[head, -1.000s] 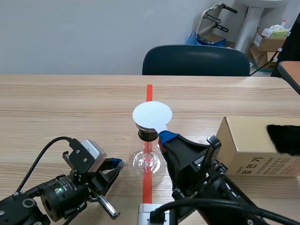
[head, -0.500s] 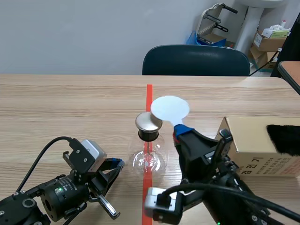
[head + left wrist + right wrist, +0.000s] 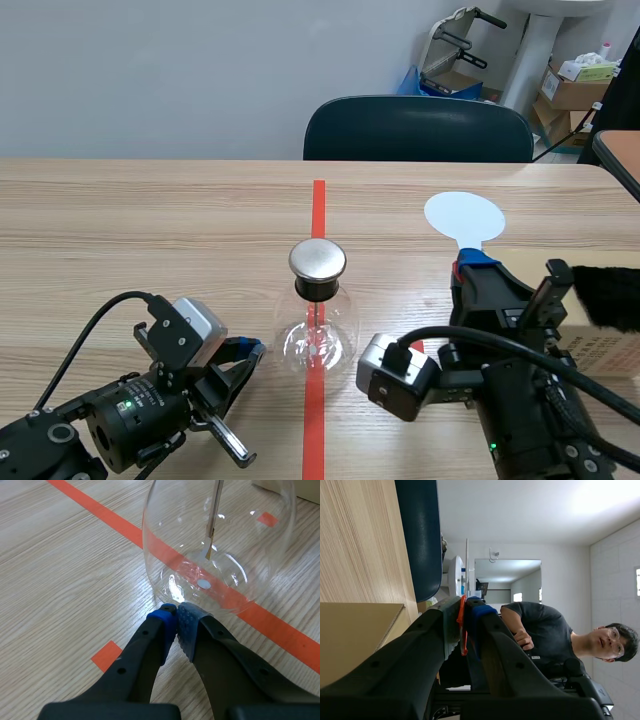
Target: Do the electroscope experiment
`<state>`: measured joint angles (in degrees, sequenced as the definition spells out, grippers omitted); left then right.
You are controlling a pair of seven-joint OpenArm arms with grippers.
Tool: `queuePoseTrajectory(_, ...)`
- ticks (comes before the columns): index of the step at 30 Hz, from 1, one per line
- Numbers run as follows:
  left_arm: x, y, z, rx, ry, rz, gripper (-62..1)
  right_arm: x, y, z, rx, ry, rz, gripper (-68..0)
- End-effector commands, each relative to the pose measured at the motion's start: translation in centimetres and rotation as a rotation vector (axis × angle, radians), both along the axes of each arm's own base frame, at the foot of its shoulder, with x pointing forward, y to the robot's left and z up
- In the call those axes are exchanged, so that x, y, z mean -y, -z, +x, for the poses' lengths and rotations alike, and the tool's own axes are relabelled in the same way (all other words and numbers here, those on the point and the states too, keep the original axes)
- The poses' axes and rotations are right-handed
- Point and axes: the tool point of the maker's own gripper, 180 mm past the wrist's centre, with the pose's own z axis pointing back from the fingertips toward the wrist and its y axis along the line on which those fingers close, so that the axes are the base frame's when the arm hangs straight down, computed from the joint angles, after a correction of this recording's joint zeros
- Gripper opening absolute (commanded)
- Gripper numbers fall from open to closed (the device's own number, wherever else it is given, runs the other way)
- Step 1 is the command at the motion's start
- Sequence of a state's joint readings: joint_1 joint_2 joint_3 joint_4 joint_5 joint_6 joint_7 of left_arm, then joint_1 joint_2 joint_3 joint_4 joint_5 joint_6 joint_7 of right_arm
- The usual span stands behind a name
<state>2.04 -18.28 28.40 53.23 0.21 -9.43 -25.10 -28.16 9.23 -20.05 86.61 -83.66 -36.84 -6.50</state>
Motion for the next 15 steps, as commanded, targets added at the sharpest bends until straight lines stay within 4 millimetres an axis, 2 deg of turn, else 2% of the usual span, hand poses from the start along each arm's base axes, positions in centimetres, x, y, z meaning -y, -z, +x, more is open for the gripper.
queuePoseTrajectory(1, 0.4, -1.1, 0.5, 0.031, -0.001, -0.029, -56.5, 0.0, -0.9, 0.2, 0.034, -0.017, -0.004, -65.8)
queuePoseTrajectory(5, 0.3, -1.1, 0.5, 0.031, -0.001, -0.028, -56.5, -1.3, -0.8, 0.0, 0.033, -0.09, -0.01, -65.8)
queuePoseTrajectory(15, 0.3, -1.1, 0.5, 0.031, -0.001, -0.028, -56.5, -6.5, -0.6, -2.3, 0.033, -0.403, -0.037, -65.8)
